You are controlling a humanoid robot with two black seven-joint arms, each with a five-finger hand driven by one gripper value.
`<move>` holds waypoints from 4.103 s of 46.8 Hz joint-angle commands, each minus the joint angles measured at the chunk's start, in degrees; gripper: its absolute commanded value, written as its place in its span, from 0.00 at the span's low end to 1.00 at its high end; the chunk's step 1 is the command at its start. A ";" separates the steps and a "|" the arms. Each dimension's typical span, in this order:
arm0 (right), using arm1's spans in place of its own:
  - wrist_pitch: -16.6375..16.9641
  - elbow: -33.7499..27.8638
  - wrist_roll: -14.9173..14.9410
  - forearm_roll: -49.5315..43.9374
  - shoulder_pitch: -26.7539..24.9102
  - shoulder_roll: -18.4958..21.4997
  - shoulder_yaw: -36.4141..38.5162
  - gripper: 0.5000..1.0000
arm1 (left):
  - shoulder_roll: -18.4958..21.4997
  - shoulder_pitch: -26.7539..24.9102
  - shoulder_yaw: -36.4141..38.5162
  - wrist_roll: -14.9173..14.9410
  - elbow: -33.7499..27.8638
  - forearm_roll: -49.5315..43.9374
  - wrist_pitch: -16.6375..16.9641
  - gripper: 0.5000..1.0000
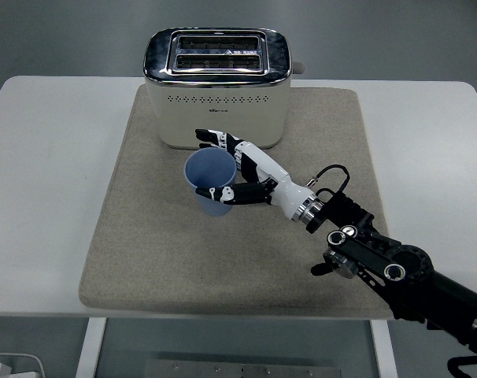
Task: Put the water cup in front of the bread machine
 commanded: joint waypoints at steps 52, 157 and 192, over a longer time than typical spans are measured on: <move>2.56 -0.70 0.00 3.34 0.76 -1.14 0.83 0.85 | 0.00 0.00 0.01 0.00 0.00 0.00 0.00 1.00; 11.44 -12.39 -24.52 47.02 8.93 -16.17 5.75 0.85 | 0.00 0.00 0.01 0.00 0.00 0.00 0.00 1.00; 8.53 -12.74 -26.36 48.25 9.55 -16.08 10.23 0.85 | 0.00 0.00 0.01 0.00 0.00 0.00 0.00 1.00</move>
